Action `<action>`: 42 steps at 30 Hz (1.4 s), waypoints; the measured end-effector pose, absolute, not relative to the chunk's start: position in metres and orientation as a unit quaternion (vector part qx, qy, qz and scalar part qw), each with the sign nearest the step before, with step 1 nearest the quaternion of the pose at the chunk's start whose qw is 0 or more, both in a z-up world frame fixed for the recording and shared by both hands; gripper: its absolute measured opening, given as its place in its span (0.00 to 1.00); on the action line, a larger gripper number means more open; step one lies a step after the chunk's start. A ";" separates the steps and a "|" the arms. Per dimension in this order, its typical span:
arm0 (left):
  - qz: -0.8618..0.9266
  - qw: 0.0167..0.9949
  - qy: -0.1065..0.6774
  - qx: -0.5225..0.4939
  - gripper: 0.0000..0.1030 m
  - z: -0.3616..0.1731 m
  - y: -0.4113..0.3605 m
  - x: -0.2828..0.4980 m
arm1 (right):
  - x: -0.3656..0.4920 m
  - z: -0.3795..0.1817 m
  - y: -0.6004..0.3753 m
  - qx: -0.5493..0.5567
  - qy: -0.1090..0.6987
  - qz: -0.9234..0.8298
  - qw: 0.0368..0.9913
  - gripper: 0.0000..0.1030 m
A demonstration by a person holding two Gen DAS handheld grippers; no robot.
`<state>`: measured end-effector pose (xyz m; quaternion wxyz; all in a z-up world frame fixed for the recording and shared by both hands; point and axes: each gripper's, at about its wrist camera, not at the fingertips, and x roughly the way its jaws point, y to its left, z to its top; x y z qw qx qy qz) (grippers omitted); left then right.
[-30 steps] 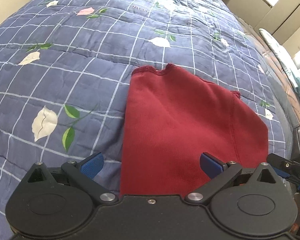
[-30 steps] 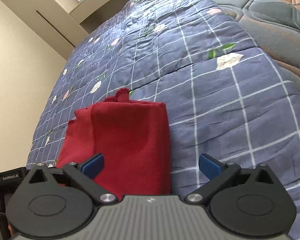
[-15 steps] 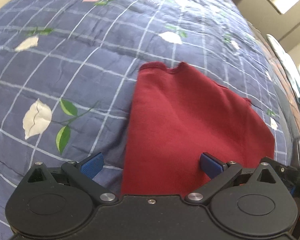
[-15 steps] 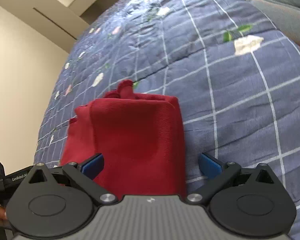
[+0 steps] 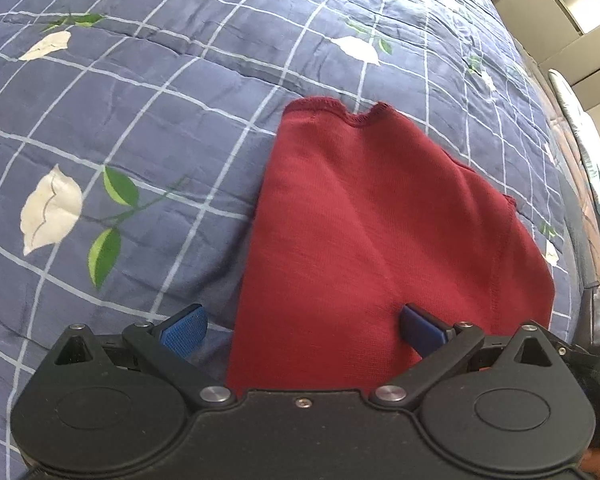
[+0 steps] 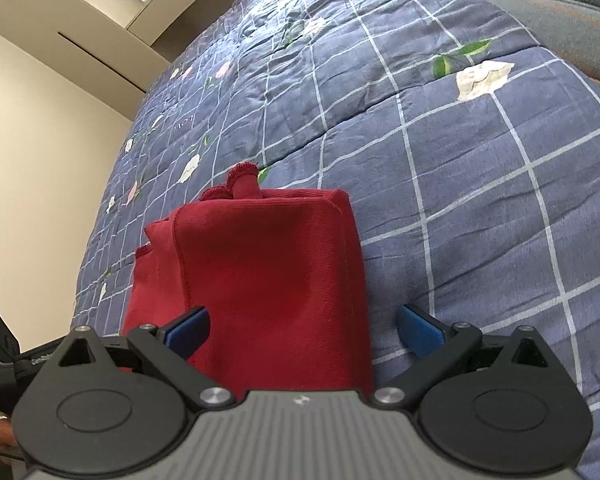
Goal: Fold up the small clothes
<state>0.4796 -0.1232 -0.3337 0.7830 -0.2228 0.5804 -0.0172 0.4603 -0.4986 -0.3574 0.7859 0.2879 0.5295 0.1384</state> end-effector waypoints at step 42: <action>0.027 0.842 0.491 -0.221 0.28 -0.223 -0.088 0.482 | 0.490 -0.289 -0.414 0.341 0.457 0.267 0.777 0.22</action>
